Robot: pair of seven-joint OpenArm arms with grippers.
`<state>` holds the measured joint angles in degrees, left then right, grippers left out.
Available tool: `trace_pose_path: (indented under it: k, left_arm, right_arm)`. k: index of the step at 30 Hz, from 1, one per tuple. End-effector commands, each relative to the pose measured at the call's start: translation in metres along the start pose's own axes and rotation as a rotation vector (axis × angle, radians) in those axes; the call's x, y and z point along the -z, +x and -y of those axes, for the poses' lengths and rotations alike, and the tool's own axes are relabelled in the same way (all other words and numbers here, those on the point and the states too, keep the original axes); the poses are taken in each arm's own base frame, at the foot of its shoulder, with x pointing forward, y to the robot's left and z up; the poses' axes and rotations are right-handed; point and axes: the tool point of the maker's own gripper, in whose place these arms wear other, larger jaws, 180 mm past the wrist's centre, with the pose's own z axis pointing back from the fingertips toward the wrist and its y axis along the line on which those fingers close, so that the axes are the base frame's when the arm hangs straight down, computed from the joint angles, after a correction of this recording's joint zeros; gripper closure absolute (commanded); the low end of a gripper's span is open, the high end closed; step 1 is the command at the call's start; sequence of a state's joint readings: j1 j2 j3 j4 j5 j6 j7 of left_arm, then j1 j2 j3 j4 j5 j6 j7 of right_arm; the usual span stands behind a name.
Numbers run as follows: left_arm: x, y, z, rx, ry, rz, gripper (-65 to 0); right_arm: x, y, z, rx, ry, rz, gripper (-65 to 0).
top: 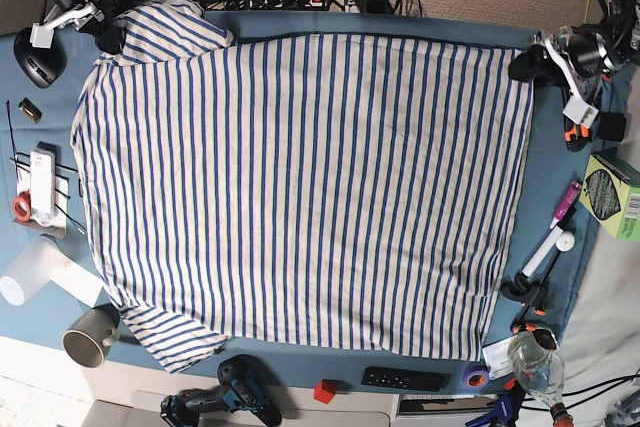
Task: Fold the T-shirt properly
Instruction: 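Move the left gripper down and grasp the opposite shoulder corner, then lift both shoulder corners and pull them toward the hem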
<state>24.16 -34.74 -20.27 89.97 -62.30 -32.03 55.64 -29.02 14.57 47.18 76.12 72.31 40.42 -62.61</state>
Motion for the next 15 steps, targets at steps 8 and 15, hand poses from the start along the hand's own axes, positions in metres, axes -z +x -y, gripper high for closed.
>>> trace_pose_path:
  k: [8, 15]
  left_arm:
    - [-0.002, -0.018, -0.001, 0.012, 0.004, -0.085, -20.0]
    - [-0.002, -0.013, 0.005, 0.01, -0.031, -0.056, -18.6]
  right_arm:
    - [-0.001, -0.019, 0.011, 0.006, -0.061, -0.069, 0.0]
    - [-0.001, -0.016, 0.011, 0.006, -0.06, -0.049, 0.0]
